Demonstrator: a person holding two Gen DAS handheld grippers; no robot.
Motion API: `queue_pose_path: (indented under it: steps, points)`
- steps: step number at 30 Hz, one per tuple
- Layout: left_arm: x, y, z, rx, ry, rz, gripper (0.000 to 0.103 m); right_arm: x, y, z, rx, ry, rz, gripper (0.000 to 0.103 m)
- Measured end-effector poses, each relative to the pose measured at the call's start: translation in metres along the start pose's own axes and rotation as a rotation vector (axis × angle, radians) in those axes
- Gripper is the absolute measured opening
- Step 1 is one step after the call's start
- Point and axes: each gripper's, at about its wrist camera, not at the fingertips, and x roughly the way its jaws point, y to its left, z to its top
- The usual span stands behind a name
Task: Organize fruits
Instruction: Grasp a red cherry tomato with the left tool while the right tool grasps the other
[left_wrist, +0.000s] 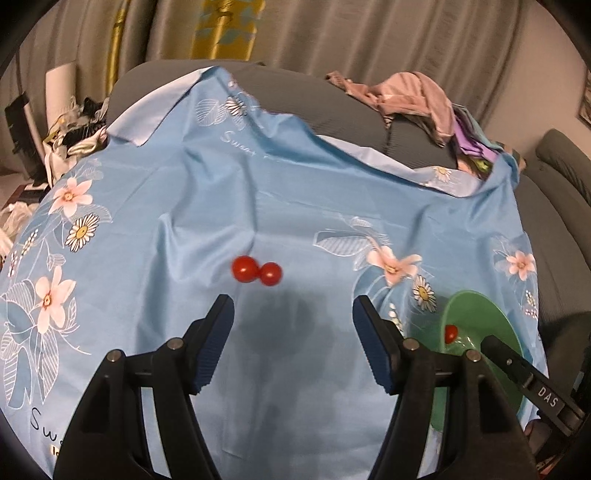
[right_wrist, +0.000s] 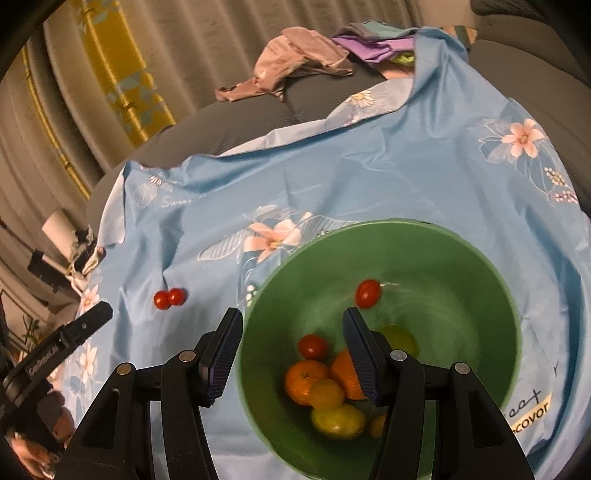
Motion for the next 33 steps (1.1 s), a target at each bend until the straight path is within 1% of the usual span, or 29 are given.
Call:
queue_pose_path:
  steps: [3, 7, 10, 15, 18, 25, 30, 33]
  points:
    - [0.004, 0.008, 0.001, -0.024, 0.01, 0.002, 0.067, 0.005, 0.008, -0.002, -0.014, 0.007, 0.001, 0.057]
    - [0.011, 0.016, 0.003, -0.031, 0.019, 0.036, 0.067, 0.011, 0.021, -0.003, -0.046, 0.011, 0.017, 0.057]
    - [0.014, 0.022, 0.003, -0.055, 0.028, 0.03, 0.067, 0.015, 0.029, -0.005, -0.054, 0.016, 0.039, 0.057]
    - [0.018, 0.032, 0.004, -0.075, 0.033, 0.057, 0.067, 0.022, 0.048, -0.009, -0.104, 0.016, 0.062, 0.057]
    - [0.02, 0.036, 0.004, -0.088, 0.04, 0.056, 0.067, 0.026, 0.06, -0.01, -0.13, 0.022, 0.09, 0.057]
    - [0.023, 0.046, 0.008, -0.102, 0.031, 0.065, 0.067, 0.034, 0.081, -0.008, -0.188, 0.021, 0.107, 0.057]
    - [0.027, 0.058, 0.014, -0.139, 0.029, 0.051, 0.066, 0.047, 0.091, 0.005, -0.18, 0.059, 0.142, 0.057]
    - [0.03, 0.064, 0.017, -0.163, 0.023, 0.039, 0.065, 0.063, 0.099, 0.018, -0.158, 0.107, 0.161, 0.055]
